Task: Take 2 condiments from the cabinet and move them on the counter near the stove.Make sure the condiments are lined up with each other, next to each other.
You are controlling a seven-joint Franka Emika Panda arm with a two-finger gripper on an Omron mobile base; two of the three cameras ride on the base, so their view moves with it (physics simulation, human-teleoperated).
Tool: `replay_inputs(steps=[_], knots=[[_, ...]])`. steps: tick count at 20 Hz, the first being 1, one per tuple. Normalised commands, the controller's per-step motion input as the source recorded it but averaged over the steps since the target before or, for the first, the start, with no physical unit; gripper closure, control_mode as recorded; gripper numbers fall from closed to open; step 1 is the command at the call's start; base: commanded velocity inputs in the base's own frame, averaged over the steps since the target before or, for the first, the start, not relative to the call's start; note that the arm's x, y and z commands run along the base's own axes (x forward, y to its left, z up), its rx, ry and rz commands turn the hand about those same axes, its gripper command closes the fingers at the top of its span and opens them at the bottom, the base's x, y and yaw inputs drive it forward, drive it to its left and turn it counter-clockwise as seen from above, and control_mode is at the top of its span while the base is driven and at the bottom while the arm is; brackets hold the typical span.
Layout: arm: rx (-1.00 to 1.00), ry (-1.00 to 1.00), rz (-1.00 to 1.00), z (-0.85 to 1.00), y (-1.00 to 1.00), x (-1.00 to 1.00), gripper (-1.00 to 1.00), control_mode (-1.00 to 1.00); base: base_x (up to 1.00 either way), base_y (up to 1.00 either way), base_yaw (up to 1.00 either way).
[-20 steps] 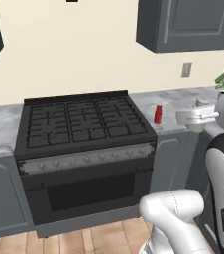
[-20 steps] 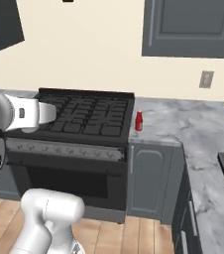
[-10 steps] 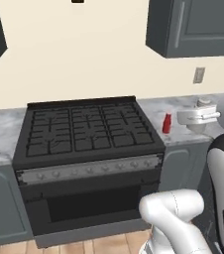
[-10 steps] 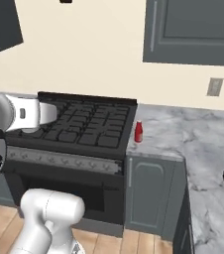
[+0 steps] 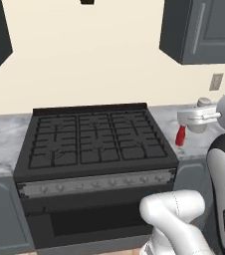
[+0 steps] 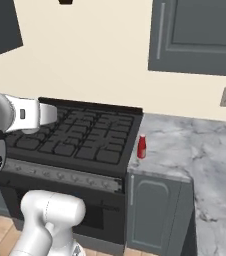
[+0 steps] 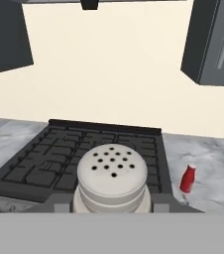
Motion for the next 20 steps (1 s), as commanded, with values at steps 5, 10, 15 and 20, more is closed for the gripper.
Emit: replay_inputs(steps=[5, 10, 15, 20], knots=[[0.0, 0.0, 0.0, 0.0, 0.0, 0.0, 1.0, 1.0, 0.38, -0.34, 0.12], [0.0, 0.0, 0.0, 0.0, 0.0, 0.0, 1.0, 1.0, 0.37, -0.39, 0.12], [0.0, 0.0, 0.0, 0.0, 0.0, 0.0, 1.0, 1.0, 0.35, -0.41, 0.11], [0.0, 0.0, 0.0, 0.0, 0.0, 0.0, 1.0, 1.0, 0.41, -0.22, 0.09]])
